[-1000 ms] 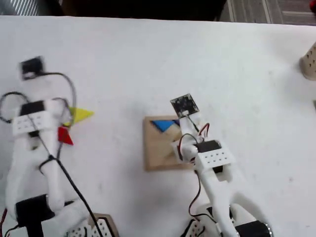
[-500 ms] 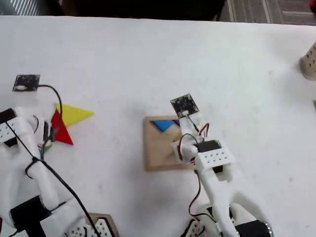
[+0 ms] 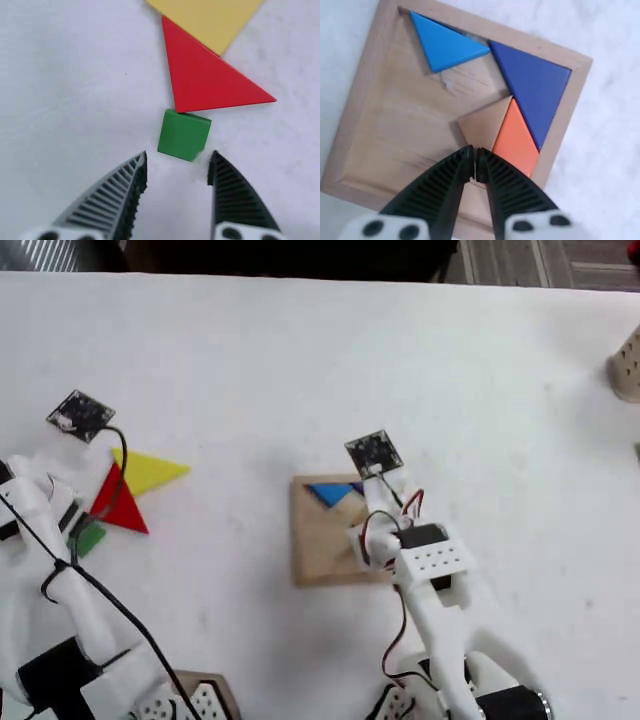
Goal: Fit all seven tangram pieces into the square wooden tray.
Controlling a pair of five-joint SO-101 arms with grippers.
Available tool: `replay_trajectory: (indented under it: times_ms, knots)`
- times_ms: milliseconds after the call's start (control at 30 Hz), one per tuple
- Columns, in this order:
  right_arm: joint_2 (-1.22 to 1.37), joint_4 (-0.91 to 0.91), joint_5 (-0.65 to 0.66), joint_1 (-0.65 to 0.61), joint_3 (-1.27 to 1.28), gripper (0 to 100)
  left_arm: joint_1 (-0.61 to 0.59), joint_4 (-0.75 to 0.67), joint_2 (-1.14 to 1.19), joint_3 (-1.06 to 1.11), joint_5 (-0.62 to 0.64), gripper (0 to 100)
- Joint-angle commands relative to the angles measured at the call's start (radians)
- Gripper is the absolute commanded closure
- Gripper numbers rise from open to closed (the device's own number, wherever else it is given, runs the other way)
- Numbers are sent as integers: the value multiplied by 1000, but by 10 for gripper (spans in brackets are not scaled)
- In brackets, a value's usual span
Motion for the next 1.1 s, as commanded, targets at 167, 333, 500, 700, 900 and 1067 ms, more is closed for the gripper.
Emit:
replay_trajectory:
  times_ms: [167,333,500,700,900,1067]
  knots:
    - [2,-19,15,8,-40,977,-30,-40,35,-68,-51,746]
    - [2,-19,15,10,-40,977,-53,-48,268,-229,-49,717]
    - [2,-19,55,7,-40,978,-56,-43,444,-322,-115,719]
    - [1,-22,74,7,-32,978,-42,-5,469,-328,-130,721]
    - [-2,-22,75,7,-32,978,-31,-6,490,-275,-157,721]
    - [-4,-22,75,7,-31,978,-16,-14,527,-262,-160,722]
